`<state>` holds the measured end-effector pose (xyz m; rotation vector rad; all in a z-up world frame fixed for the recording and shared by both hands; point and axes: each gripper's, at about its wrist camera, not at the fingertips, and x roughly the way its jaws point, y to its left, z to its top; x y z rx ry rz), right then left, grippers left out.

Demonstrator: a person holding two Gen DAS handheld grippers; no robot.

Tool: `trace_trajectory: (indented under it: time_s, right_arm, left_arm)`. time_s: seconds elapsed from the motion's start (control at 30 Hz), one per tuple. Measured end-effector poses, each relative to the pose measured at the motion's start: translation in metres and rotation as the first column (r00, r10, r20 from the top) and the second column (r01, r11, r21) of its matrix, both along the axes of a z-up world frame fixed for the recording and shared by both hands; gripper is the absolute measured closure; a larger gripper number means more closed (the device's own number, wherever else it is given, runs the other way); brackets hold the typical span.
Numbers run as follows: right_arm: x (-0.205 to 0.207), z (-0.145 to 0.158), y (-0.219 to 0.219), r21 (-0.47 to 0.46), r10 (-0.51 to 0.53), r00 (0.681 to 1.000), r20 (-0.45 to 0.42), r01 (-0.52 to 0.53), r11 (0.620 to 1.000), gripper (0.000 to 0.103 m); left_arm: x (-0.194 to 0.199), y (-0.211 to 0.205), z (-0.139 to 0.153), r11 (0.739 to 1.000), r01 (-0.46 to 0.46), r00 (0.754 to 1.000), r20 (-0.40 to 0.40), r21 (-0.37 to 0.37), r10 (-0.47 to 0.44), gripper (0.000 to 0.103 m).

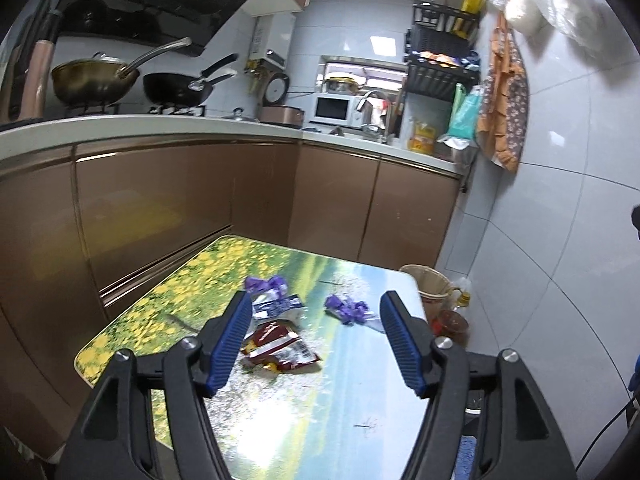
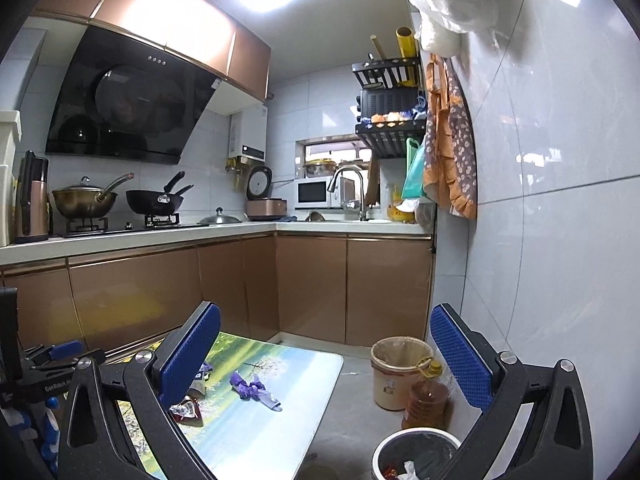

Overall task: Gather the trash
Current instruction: 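Move both tools back over the table toward the carton and purple wrappers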

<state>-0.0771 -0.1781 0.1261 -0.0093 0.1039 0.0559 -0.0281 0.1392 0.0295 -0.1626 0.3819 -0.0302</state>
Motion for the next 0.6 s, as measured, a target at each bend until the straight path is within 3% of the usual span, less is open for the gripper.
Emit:
trace_trajectory:
  time_s: [0.33,0.6]
  right_arm:
    - [0.049,-0.032,0.002,0.011,0.060,0.991,-0.118,-0.059,0.998,0.000]
    - [0.112,-0.069,0.005,0.033,0.116,0.960,-0.253,-0.111,0.993,0.004]
  left_arm:
    - [0.028,0.046,-0.038,0.999,-0.047,0.994,-0.098,-0.005,0.046,0.038]
    - [0.078,0.047,-0.077,0.998,0.065,0.977,-0.206,0.027,-0.058,0.038]
